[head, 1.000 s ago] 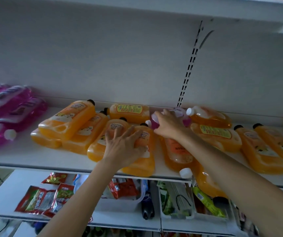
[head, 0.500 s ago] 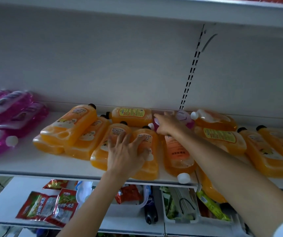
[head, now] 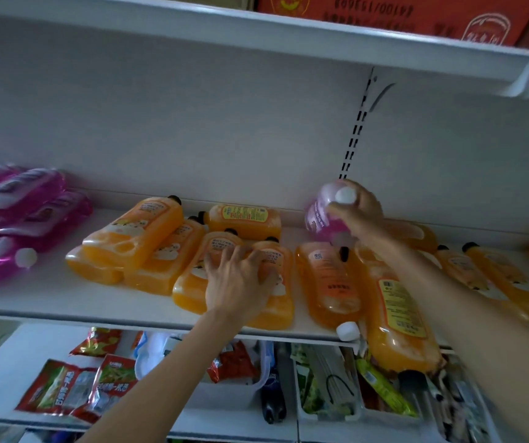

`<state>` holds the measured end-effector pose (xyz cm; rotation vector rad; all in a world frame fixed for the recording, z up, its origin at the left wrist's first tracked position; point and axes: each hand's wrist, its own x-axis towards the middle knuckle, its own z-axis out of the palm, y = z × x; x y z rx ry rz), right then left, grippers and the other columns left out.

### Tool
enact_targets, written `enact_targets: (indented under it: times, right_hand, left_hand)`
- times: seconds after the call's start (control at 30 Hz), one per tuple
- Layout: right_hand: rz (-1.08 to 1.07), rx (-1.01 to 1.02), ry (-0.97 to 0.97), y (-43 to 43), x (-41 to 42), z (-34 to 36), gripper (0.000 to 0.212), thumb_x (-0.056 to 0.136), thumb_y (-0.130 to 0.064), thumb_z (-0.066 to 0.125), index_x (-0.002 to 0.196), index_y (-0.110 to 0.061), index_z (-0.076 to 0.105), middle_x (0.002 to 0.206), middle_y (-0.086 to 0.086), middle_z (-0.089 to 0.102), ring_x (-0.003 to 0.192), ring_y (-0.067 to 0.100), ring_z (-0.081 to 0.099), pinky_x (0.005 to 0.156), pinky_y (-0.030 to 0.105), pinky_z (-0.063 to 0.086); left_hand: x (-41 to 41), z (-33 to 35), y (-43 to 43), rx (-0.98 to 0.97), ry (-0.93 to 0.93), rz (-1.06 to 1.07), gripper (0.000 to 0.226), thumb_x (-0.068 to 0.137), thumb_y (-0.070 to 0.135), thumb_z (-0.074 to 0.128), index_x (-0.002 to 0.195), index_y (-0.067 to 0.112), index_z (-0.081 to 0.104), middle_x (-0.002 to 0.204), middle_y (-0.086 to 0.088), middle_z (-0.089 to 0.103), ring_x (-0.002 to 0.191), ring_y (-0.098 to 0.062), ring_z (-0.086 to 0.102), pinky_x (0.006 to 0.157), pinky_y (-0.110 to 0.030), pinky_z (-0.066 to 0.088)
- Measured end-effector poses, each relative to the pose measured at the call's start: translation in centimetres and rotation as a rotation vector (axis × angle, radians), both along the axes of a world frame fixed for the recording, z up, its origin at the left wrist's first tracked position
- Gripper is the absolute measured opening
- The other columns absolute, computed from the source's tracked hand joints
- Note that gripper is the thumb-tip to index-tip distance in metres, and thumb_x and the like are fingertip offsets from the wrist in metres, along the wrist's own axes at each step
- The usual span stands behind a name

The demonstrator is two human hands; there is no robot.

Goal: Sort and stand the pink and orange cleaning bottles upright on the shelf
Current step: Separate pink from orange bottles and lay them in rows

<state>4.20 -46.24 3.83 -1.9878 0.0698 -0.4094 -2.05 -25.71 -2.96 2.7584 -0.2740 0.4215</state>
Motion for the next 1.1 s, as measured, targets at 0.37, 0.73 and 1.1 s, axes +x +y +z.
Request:
enact_targets:
  times: [0.37,0.73,1.1]
  right_hand:
    - [0.439,0.402,-0.086,4.9,-3.5,4.1,0.058,0.072,-0.056,0.047,0.104,-0.010,0.063,0.089,0.009,0.064,0.080,0.022,0.062,0.072,0.034,0.053]
    - [0.503,0.149,-0.177,19.9,-1.6,2.3,0.084,0.066,-0.045,0.076,0.137,-0.025,0.034,0.111,-0.019,0.056,0.096,-0.005,0.061,0.079,0.030,0.055]
    - [0.548,0.056,-0.252,31.3,4.4,1.9,0.070,0.071,-0.020,0.079,0.129,-0.032,0.042,0.115,-0.025,0.047,0.095,-0.019,0.051,0.074,0.009,0.048]
  left_hand:
    - [-0.2,3.5,2.7,-0.767,-0.063,-0.450,0.100,0.062,0.051,0.077,0.140,0.024,0.021,0.129,-0.003,0.045,0.113,-0.007,0.053,0.083,-0.020,0.050]
    - [-0.3,3.6,13.9,-0.831,-0.425,0.010,0.088,0.048,0.052,0.076,0.125,0.028,0.040,0.111,0.004,0.054,0.090,-0.012,0.058,0.075,-0.022,0.053]
    - [4.5,1.4,26.7,-0.714,-0.304,-0.017,0.095,0.063,0.046,0.075,0.139,0.019,0.024,0.117,-0.001,0.059,0.085,0.002,0.062,0.070,-0.005,0.046]
